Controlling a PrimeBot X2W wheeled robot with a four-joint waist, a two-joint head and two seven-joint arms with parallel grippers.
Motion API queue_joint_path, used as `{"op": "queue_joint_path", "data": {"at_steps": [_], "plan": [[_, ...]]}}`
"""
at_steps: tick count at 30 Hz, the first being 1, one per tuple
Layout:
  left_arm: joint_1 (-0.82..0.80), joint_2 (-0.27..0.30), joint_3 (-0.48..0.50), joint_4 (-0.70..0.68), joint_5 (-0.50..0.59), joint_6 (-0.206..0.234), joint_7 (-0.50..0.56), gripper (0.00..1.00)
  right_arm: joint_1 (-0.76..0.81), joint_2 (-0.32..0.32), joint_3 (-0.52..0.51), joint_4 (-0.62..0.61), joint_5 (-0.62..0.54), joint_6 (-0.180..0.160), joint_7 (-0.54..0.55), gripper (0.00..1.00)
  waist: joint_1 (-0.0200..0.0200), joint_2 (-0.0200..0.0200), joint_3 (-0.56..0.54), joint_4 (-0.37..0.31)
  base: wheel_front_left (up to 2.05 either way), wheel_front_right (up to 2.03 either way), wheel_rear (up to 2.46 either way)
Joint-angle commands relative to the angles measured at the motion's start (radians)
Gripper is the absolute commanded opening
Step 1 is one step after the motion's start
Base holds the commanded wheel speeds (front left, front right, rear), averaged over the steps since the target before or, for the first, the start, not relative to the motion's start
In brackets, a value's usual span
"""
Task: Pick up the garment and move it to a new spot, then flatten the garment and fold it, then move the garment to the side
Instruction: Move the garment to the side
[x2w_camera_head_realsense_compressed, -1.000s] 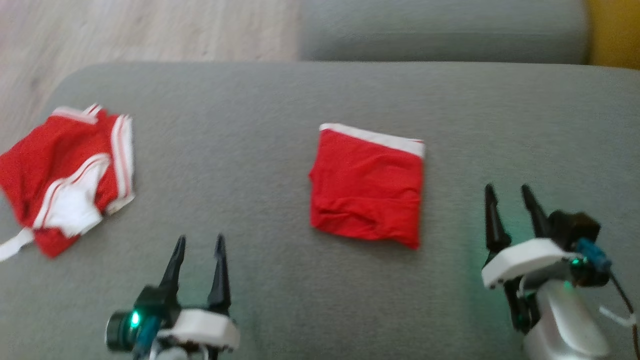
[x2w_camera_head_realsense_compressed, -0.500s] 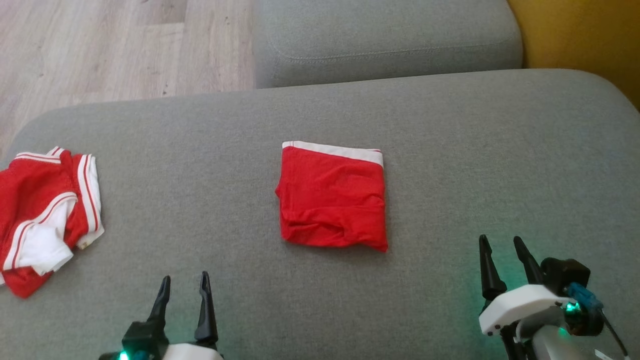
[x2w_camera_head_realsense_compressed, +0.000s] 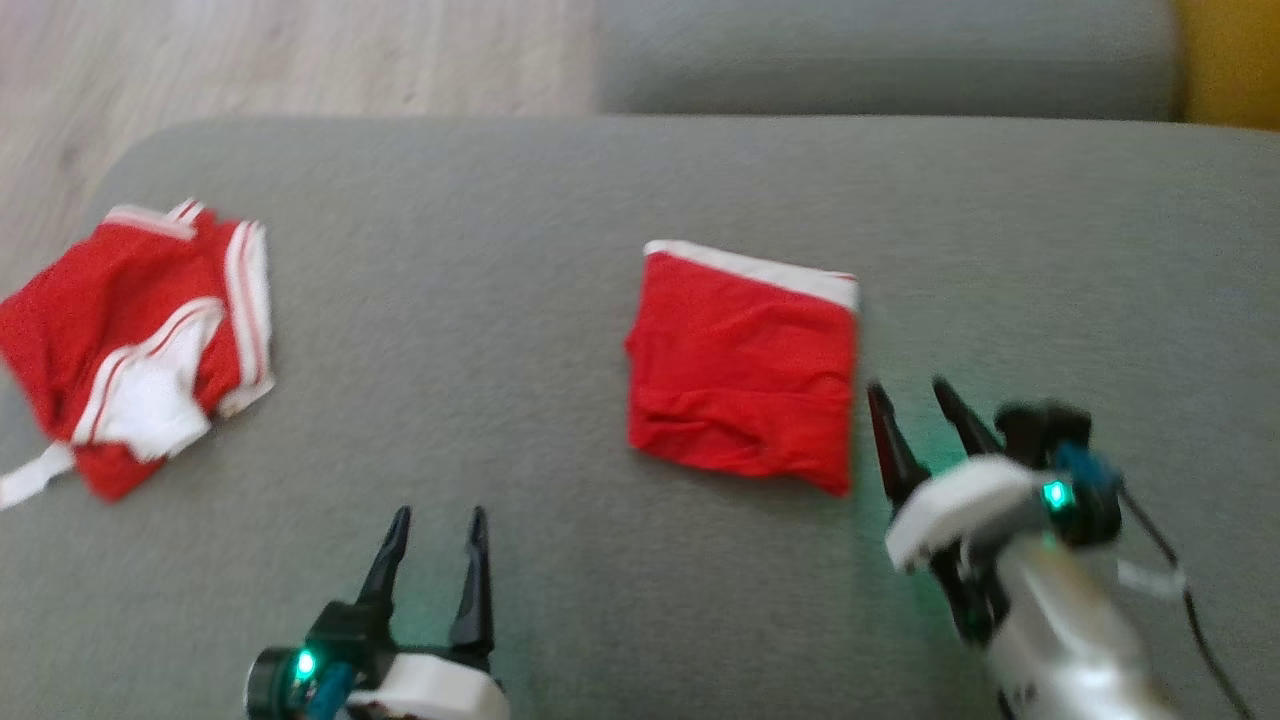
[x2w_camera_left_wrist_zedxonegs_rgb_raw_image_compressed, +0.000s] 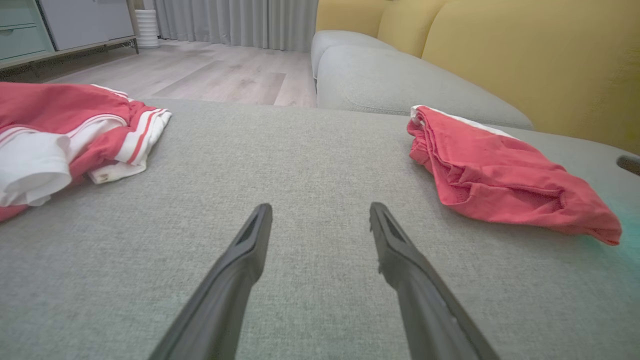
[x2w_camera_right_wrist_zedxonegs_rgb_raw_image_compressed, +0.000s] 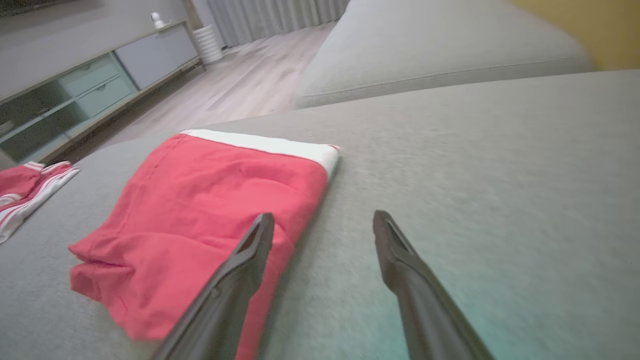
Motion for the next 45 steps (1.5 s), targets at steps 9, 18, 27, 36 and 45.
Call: {"op": "queue_joint_path", "data": {"at_steps": [9,18,27,36,45], "plan": [[-0.063,0.004,-0.031,-0.014,-0.018,0.007,-0.005,1.0,-0.188,-0.001,0.013,0.228,0.025,0.003,0.039,1.0,-0.0002,0.0,0.102,0.144,0.0,0.0,0.0],[-0.061,0.004,-0.011,-0.02,-0.006,-0.001,-0.005,1.0,-0.195,-0.001,0.052,0.246,0.087,0.003,-0.031,0.0,-0.0002,0.0,0.084,0.06,0.0,0.0,0.0],[-0.077,0.004,-0.065,-0.032,-0.002,-0.04,-0.005,1.0,-0.118,-0.001,0.139,0.117,0.096,0.003,-0.035,0.0,-0.0002,0.0,0.025,-0.265,0.0,0.0,0.0],[-0.105,0.004,-0.109,-0.022,-0.027,-0.033,-0.005,1.0,-0.086,-0.001,0.22,0.078,0.097,0.003,-0.035,0.0,-0.0002,0.0,0.042,-0.522,0.0,0.0,0.0],[-0.124,0.004,-0.13,-0.007,-0.008,-0.044,-0.005,1.0,-0.127,-0.004,0.203,0.084,0.043,0.003,-0.035,0.0,-0.0002,0.0,0.088,-0.534,0.0,0.0,0.0]]}}
